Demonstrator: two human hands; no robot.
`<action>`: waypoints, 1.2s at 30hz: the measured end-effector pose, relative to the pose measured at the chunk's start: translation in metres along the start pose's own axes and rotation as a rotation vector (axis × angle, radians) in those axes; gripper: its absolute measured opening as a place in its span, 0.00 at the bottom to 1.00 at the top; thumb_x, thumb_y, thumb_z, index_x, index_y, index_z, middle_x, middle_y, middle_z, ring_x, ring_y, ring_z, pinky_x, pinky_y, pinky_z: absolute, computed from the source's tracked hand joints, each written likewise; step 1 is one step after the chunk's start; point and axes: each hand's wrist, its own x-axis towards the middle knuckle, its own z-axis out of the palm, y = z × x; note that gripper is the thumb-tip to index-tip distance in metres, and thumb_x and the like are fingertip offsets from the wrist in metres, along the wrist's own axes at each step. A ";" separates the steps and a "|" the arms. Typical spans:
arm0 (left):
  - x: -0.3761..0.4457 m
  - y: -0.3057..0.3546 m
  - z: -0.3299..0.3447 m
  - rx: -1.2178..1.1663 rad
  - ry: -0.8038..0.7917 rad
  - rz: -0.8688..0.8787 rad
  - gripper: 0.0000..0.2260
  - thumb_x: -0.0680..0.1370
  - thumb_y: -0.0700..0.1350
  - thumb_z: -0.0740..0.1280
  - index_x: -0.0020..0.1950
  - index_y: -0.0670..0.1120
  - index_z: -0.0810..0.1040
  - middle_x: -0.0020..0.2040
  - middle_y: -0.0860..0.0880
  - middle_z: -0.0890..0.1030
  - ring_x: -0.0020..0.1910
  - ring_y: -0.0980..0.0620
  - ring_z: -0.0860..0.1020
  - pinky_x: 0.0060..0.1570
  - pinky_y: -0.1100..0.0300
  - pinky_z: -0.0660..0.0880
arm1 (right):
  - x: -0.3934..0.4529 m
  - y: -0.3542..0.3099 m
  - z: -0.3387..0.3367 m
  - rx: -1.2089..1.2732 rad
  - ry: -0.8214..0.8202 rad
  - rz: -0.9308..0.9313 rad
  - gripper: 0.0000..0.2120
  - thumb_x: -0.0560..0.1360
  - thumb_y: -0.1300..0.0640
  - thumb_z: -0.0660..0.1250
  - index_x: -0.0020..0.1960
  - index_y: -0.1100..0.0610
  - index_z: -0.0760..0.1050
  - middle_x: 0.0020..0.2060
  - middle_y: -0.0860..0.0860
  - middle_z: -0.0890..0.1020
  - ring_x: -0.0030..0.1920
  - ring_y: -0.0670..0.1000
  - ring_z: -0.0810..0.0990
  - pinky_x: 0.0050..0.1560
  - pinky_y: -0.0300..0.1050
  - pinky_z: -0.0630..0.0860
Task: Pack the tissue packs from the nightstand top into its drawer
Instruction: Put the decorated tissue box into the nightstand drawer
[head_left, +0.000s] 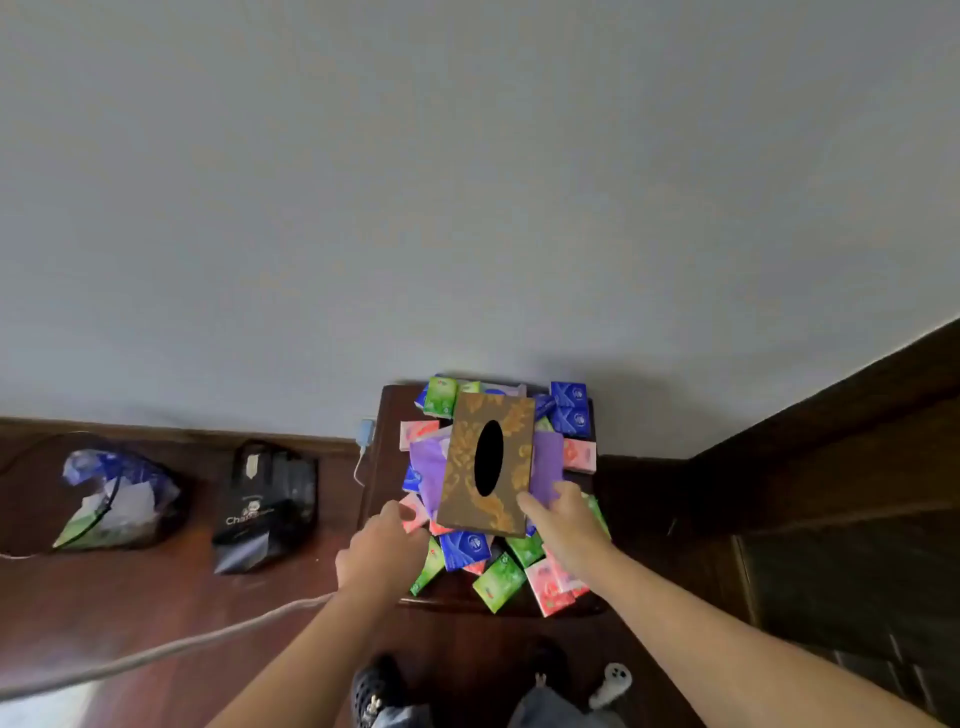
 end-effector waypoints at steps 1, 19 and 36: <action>0.010 0.004 0.007 -0.117 -0.026 0.031 0.17 0.80 0.50 0.63 0.69 0.52 0.73 0.64 0.48 0.79 0.61 0.44 0.79 0.63 0.49 0.74 | 0.008 -0.004 0.009 -0.011 0.009 0.003 0.26 0.75 0.39 0.72 0.62 0.57 0.72 0.45 0.47 0.80 0.46 0.49 0.80 0.45 0.41 0.74; 0.055 0.013 0.033 -0.650 -0.321 0.047 0.18 0.82 0.51 0.66 0.72 0.57 0.72 0.53 0.57 0.82 0.47 0.58 0.80 0.38 0.61 0.71 | 0.030 -0.040 0.052 -0.414 0.270 0.132 0.21 0.77 0.42 0.68 0.59 0.57 0.71 0.53 0.54 0.79 0.49 0.58 0.82 0.46 0.53 0.82; -0.011 0.004 -0.061 -1.012 -0.523 0.217 0.39 0.67 0.58 0.83 0.73 0.49 0.70 0.60 0.47 0.85 0.52 0.50 0.87 0.46 0.57 0.83 | -0.109 -0.086 0.050 -0.221 0.433 -0.020 0.17 0.77 0.39 0.65 0.54 0.50 0.66 0.48 0.47 0.78 0.45 0.50 0.77 0.42 0.49 0.78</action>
